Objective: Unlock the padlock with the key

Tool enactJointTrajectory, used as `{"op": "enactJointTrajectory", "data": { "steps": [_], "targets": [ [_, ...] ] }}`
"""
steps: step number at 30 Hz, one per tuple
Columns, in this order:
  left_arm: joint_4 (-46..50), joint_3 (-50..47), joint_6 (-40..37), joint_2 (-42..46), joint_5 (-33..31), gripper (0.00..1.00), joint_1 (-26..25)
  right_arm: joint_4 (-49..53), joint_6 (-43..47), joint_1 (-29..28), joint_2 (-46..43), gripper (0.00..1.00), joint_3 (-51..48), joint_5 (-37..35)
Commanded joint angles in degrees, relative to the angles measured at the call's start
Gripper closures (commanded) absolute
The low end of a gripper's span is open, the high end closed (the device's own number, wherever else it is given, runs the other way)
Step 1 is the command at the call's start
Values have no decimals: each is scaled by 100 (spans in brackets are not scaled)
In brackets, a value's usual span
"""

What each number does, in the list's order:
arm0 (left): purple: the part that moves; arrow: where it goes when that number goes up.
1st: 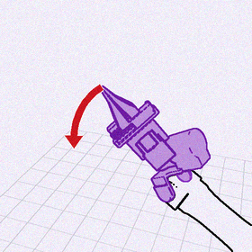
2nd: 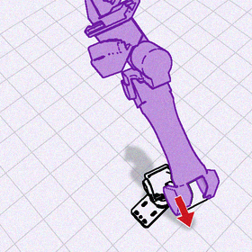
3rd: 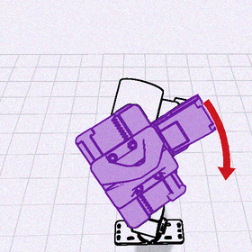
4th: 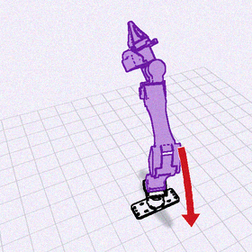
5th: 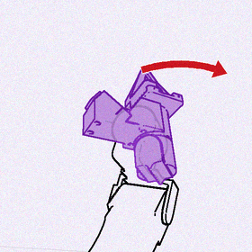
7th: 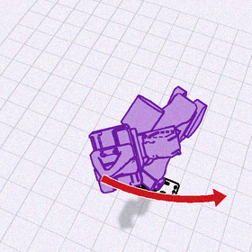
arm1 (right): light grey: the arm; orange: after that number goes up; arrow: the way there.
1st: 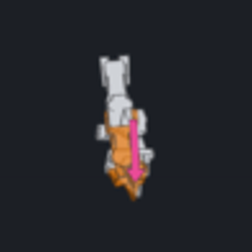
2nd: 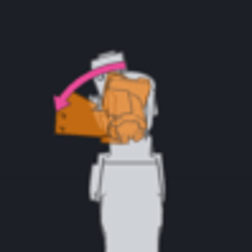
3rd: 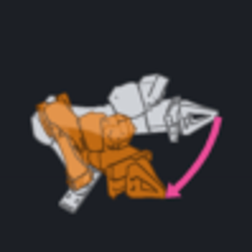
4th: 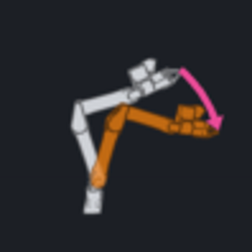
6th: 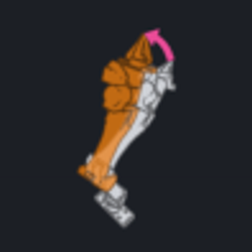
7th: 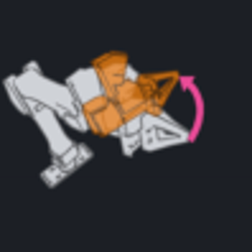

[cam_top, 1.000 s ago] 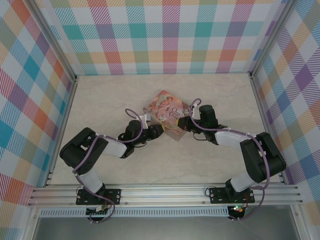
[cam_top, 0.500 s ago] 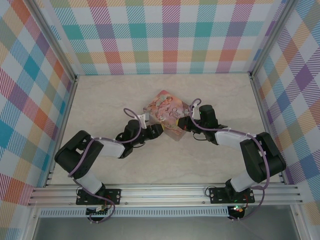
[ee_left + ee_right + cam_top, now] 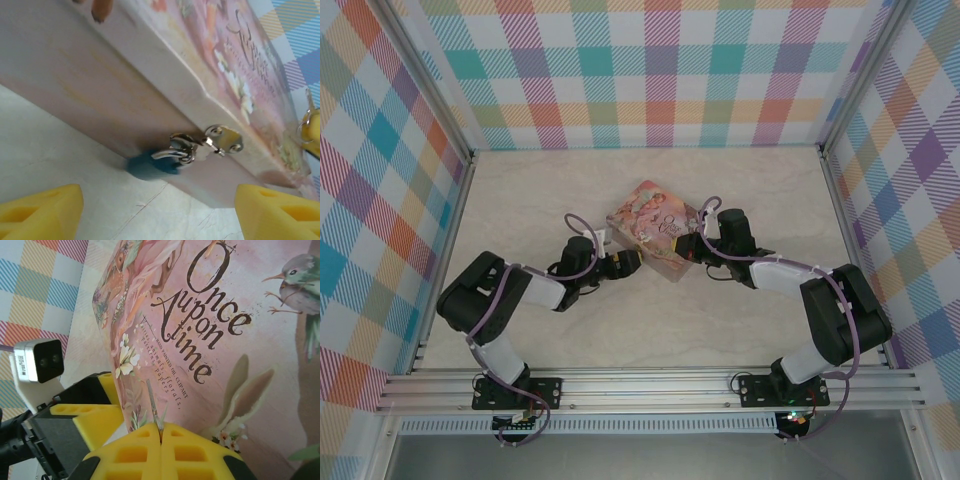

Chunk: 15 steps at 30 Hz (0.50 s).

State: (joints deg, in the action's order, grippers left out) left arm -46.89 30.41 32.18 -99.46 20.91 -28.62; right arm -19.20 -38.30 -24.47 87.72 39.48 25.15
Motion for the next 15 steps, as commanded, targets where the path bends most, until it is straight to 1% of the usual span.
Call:
{"op": "enactJointTrajectory", "data": {
  "steps": [1,4,9,15],
  "targets": [
    [-598,149,-355,-215,432,20,84,254,135,-56,135,96,54,-11],
    [-826,191,-498,-381,634,20,119,259,139,-49,131,95,60,-10],
    [-875,356,-773,-618,841,21,164,260,145,-50,127,95,63,-12],
    [-874,524,-1045,-824,837,22,232,284,157,-50,113,95,75,-6]
  ]
}}
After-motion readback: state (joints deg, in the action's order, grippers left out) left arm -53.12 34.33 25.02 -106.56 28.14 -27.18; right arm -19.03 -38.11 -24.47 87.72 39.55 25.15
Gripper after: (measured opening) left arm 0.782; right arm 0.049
